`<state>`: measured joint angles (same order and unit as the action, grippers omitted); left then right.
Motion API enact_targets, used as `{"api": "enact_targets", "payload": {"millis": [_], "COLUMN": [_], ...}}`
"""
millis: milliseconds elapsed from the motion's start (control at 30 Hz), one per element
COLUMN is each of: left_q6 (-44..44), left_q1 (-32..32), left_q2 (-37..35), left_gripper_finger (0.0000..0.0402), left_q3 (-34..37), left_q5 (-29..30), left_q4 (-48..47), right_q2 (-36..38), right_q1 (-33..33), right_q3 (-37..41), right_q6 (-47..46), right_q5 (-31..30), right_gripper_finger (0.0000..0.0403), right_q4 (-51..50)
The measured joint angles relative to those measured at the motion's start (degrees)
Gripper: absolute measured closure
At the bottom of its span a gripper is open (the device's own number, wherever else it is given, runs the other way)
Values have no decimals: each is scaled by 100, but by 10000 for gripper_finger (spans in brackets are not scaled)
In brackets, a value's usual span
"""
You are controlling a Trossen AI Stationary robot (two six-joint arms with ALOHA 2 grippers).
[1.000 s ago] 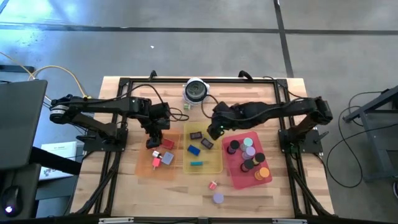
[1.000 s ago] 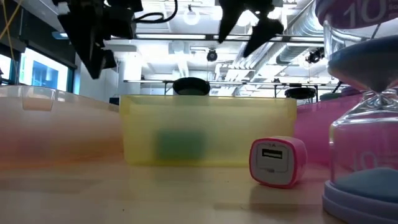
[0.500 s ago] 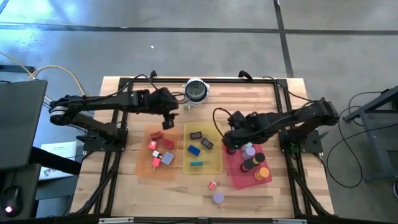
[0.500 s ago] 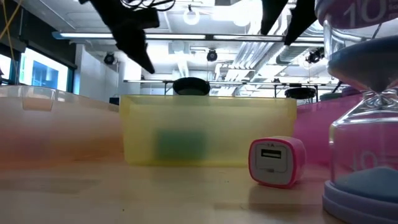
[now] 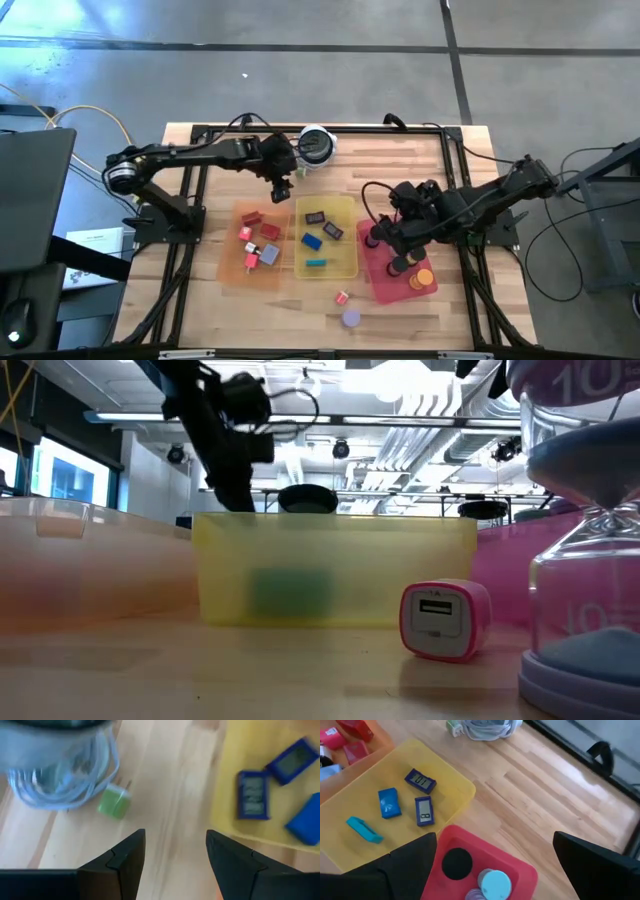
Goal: Pick & Place Office items
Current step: Put the green charger adaptor into the orange bin
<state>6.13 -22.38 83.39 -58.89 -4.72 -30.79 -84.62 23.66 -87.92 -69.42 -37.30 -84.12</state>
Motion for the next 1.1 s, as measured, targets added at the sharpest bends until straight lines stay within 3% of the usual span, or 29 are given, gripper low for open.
{"api": "enact_targets", "payload": {"millis": [200,433,967,1100], "left_q6": [48,284,863,922], "left_q1": [-33,10,-38,-38], "left_q2": [476,532,551,551], "left_gripper_finger": [201,201,201,185], "left_q3": [7,7,7,7], "left_q5": [183,351,335,335], "left_q4": [-26,331,427,426], "right_q2": [-6,-4,335,342], "right_q1": [184,167,-547,-650], "right_q3": [0,0,0,0], "right_q6": [0,45,684,831], "right_q5": [-44,-240,-483,-481], "right_gripper_finger": [14,14,14,14], "right_q4": [-116,-320,-415,-415]}}
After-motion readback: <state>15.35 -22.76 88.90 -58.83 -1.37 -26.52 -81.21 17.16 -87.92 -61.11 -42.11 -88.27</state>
